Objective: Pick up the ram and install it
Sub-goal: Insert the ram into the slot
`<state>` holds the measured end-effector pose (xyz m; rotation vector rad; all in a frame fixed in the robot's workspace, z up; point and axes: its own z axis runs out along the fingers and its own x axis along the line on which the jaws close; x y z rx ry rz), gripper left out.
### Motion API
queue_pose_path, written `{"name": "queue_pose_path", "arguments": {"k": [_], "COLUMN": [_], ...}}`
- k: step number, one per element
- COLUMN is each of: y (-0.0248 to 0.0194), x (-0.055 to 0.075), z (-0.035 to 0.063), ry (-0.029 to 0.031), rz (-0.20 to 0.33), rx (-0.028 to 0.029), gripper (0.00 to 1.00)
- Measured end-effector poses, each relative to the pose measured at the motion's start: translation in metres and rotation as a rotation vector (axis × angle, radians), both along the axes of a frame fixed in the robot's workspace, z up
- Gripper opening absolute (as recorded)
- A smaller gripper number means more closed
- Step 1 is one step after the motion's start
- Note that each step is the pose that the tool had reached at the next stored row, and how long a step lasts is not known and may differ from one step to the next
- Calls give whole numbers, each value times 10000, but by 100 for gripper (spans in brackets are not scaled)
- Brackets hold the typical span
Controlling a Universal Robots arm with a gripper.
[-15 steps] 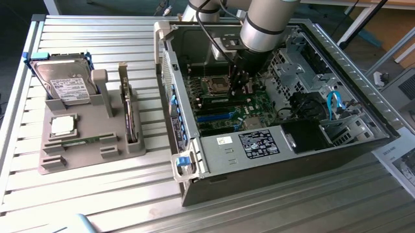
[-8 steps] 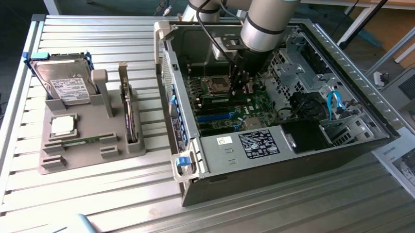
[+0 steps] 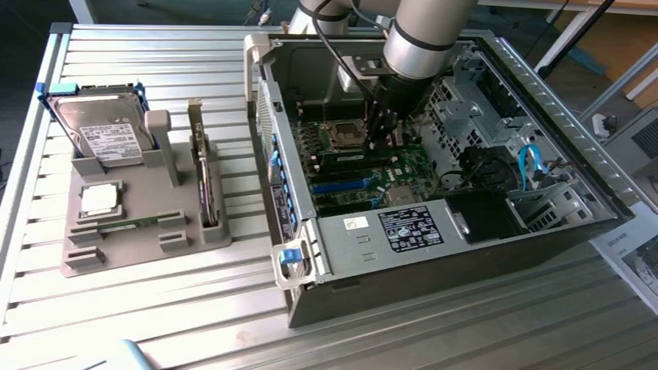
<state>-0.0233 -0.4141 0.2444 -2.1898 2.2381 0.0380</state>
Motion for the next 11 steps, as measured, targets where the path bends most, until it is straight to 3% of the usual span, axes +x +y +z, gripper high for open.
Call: {"name": "queue_pose_path", "arguments": {"k": [7,9,11], "y": [0,0,0], "x": [1,10,11], "z": [2,3,2], "ry": [9,110,130], "rz": [1,1,0], "rx": [-1,-2,-1], "gripper": [12,12,12]}}
